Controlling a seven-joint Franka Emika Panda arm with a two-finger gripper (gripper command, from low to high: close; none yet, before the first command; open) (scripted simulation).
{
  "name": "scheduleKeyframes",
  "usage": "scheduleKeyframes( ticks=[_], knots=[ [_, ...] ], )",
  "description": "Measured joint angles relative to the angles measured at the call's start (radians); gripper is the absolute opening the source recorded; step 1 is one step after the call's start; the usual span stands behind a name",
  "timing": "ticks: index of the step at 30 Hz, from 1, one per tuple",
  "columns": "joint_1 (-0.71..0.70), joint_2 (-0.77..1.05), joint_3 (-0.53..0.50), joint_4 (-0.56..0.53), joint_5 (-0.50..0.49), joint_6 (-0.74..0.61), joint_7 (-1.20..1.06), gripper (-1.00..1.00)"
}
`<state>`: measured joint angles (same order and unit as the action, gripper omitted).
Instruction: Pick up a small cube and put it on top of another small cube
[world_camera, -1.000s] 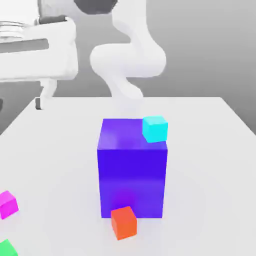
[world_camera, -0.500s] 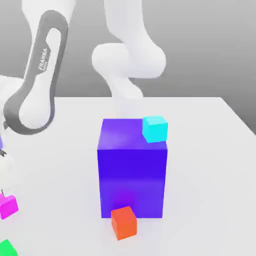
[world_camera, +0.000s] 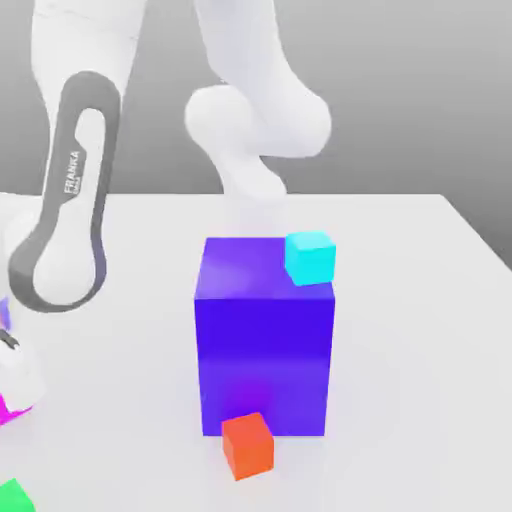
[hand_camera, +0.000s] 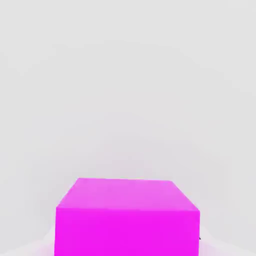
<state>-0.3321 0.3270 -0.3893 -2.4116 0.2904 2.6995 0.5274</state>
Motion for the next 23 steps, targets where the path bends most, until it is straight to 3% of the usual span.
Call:
scheduleKeyframes(
  ticks=[9, 12, 13, 19, 23],
  knots=[
    [0.158, 0.065, 0.056, 0.301, -0.081, -0.226, 0.185, -1.00],
    [0.153, 0.154, 0.088, 0.335, -0.047, -0.175, 0.174, -1.00],
    [0.146, 0.184, 0.099, 0.340, -0.033, -0.150, 0.166, 1.00],
    [0.143, 0.200, 0.104, 0.342, -0.027, -0.137, 0.163, 1.00],
    [0.169, 0.103, 0.069, 0.335, -0.076, -0.224, 0.196, 1.00]
  ],
)
